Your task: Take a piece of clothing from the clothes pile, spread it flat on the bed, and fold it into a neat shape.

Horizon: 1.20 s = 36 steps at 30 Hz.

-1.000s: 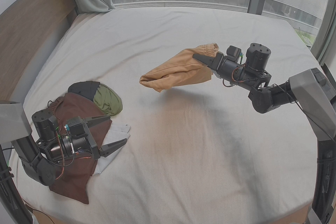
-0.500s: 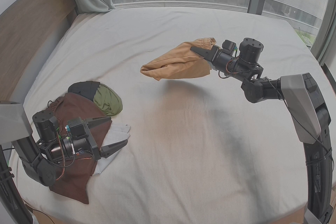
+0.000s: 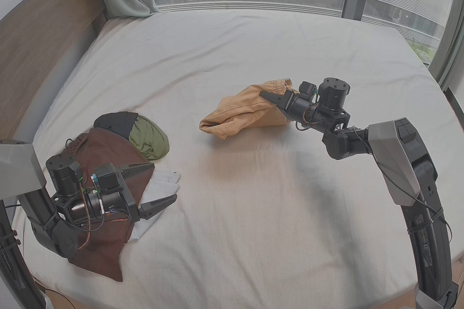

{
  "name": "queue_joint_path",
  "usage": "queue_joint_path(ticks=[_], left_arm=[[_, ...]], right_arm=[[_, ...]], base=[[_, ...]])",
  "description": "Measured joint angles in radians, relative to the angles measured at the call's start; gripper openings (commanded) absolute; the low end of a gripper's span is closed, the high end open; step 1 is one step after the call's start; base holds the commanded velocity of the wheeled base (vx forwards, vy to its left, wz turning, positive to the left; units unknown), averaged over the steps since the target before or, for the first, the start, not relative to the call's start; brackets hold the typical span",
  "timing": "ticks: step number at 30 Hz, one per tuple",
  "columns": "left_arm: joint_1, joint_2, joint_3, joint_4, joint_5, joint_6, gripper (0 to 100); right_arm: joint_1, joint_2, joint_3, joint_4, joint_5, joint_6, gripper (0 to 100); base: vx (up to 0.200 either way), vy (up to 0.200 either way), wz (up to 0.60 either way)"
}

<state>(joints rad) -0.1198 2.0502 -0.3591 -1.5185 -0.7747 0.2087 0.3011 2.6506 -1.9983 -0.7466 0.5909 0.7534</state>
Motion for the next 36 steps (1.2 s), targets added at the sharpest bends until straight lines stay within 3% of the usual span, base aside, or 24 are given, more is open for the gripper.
queue_joint_path(ticks=[9, 19, 28, 36], left_arm=[[0.001, 0.000, 0.001, 0.000, 0.000, 0.000, 100], [-0.002, 0.001, 0.003, 0.000, 0.000, 0.000, 100], [-0.002, 0.000, 0.006, 0.000, 0.000, 0.000, 100], [-0.003, 0.000, 0.005, 0.000, 0.000, 0.000, 100]], right_arm=[[0.002, -0.034, 0.229, -0.091, 0.000, -0.009, 0], [0.007, -0.083, 0.597, -0.370, -0.001, -0.022, 0], [0.018, -0.028, 0.688, -0.489, -0.001, -0.022, 0], [0.014, -0.002, 0.697, -0.497, -0.001, -0.022, 0]], base=[[0.000, 0.000, 0.00], [0.000, 0.000, 0.00], [0.000, 0.000, 0.00], [0.000, 0.000, 0.00]])
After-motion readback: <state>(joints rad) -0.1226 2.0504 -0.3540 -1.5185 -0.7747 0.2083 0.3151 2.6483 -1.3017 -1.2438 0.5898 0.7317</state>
